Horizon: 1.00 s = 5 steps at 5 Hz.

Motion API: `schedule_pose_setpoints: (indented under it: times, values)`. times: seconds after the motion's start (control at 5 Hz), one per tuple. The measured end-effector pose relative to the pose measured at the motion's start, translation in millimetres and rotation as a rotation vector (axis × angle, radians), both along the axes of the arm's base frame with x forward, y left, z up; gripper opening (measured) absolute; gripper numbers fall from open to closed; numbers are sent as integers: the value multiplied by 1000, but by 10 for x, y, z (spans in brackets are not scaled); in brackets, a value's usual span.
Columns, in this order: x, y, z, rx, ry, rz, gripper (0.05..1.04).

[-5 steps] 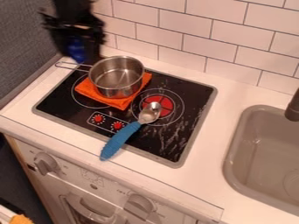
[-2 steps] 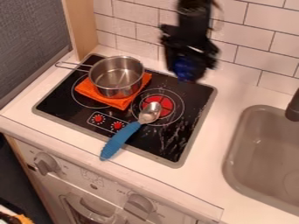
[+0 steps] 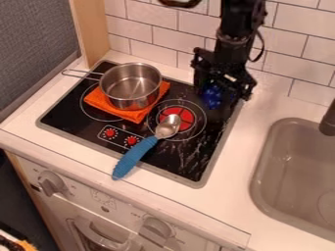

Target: Move the blue object to the top right spot of the right burner

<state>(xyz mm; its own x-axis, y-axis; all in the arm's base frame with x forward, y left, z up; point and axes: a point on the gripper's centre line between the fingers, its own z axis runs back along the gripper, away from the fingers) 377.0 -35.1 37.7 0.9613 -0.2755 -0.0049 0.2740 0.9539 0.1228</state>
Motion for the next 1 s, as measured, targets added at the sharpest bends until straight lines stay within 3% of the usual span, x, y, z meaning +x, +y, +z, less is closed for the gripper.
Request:
schedule_pose_setpoints:
  times: [0.2, 0.4, 0.6, 0.8, 1.0]
  values:
    - [-10, 162, -35, 32, 2, 35, 754]
    - [-34, 236, -98, 13, 18, 57, 843]
    - [-70, 197, -133, -3, 43, 47, 1005]
    - [-138, 132, -166, -32, 65, 28, 1004]
    - [-152, 76, 201, -78, -18, 44, 999]
